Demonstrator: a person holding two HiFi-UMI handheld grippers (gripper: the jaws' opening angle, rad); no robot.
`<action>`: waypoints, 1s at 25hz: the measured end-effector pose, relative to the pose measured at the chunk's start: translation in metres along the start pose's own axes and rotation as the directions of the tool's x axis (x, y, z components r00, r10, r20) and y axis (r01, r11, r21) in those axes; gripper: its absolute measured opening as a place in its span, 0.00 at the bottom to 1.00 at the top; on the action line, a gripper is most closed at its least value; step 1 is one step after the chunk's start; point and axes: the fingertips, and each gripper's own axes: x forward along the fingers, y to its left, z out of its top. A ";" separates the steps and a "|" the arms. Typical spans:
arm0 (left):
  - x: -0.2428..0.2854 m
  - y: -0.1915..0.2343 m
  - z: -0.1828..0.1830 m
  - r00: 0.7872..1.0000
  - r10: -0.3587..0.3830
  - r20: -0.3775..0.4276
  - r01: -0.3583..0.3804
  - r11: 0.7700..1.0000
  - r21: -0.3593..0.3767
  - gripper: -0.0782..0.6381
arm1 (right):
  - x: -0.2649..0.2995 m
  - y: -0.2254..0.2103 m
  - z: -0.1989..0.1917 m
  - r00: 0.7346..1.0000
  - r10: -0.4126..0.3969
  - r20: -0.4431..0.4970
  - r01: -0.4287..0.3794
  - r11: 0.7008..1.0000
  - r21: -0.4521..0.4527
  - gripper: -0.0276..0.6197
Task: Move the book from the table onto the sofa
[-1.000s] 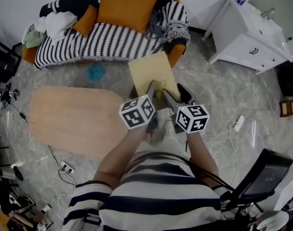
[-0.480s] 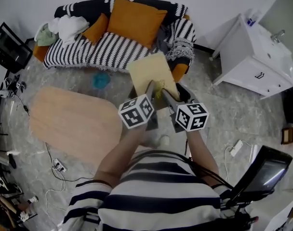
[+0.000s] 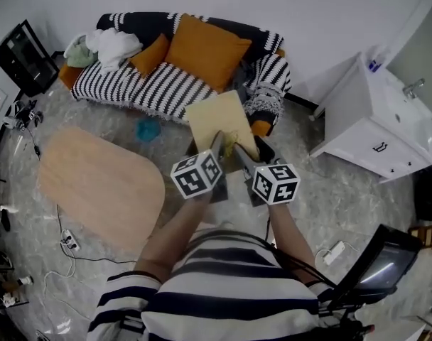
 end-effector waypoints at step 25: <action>0.059 0.027 0.027 0.997 0.074 0.005 -0.074 0.997 -0.020 0.57 | 0.071 -0.027 0.014 0.998 0.052 -0.022 -0.051 0.998 0.046 0.47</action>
